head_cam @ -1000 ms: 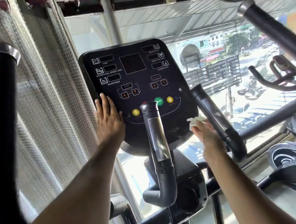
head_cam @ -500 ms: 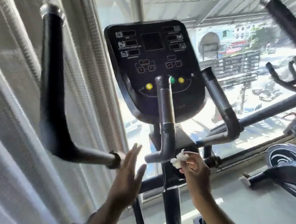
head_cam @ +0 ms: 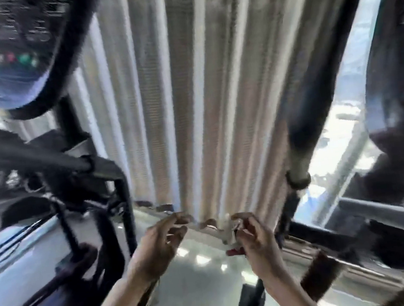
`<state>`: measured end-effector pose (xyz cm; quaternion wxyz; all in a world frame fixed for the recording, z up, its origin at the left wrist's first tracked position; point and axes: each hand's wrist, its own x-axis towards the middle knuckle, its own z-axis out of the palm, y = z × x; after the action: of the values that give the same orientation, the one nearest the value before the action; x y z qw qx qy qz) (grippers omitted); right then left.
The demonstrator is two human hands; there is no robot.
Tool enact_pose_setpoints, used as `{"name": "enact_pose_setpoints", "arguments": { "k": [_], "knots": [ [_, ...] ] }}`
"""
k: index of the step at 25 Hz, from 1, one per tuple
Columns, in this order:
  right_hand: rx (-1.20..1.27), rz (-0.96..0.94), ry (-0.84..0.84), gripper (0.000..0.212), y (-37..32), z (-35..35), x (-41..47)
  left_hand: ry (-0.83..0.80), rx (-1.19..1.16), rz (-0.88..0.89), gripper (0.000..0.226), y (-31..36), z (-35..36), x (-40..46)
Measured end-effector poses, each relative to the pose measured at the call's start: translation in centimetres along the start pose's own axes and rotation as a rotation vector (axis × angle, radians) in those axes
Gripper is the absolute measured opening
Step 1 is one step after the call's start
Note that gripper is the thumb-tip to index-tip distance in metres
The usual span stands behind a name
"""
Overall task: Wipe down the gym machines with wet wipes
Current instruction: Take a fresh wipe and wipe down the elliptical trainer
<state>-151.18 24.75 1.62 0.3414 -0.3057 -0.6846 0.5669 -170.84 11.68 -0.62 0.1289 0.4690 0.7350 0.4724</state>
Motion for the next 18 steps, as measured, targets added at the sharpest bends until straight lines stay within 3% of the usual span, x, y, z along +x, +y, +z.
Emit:
{"name": "enact_pose_setpoints", "arguments": {
  "k": [4,10,18],
  "knots": [
    [-0.139,-0.194,-0.184,0.022,-2.3,7.0,4.4,0.181,0.073,-0.017,0.031,-1.9,-7.2,-0.8],
    [-0.002,-0.285,-0.298,0.039,-5.5,16.3,8.0,0.399,0.227,-0.021,0.028,-3.1,-16.8,-2.7],
    [0.09,-0.466,-0.383,0.023,-11.7,23.1,6.4,0.706,0.292,0.056,0.026,-5.1,-25.8,-5.0]
  ]
}}
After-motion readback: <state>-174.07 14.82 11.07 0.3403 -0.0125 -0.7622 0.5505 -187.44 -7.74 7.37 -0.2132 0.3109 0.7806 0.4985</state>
